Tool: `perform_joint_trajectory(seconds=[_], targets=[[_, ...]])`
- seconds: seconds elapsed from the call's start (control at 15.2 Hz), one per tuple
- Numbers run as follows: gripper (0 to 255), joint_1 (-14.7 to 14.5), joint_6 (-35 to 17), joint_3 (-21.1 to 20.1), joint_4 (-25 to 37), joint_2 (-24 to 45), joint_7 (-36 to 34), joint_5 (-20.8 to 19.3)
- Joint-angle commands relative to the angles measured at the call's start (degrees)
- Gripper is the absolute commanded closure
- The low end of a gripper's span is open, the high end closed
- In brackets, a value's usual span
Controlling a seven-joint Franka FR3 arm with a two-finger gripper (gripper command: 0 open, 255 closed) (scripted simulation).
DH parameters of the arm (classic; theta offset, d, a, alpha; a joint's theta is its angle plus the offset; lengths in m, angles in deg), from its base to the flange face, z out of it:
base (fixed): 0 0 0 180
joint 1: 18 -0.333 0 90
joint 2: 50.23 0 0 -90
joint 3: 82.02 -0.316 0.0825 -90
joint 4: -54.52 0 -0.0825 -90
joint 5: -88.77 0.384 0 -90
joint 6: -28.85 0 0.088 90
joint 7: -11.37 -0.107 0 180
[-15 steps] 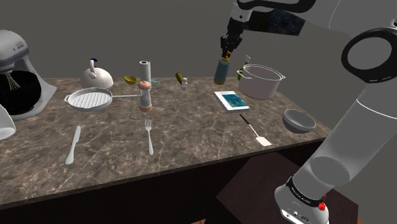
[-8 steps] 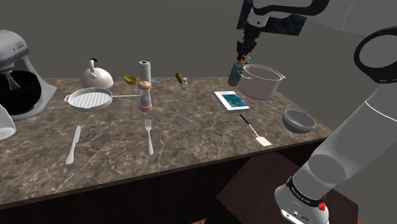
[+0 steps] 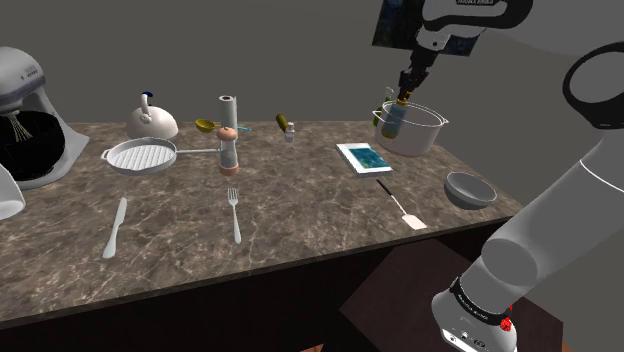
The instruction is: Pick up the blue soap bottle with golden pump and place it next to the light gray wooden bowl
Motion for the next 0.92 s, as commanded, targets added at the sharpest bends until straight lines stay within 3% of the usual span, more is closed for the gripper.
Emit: perform_joint_trajectory(seconds=[0.0,0.86], targets=[[255,1.2,-0.5,1.5,-0.8,-0.2,2.9,0.2],[255,9.8,-0.6,11.4,3.6,6.0,21.9,4.0]])
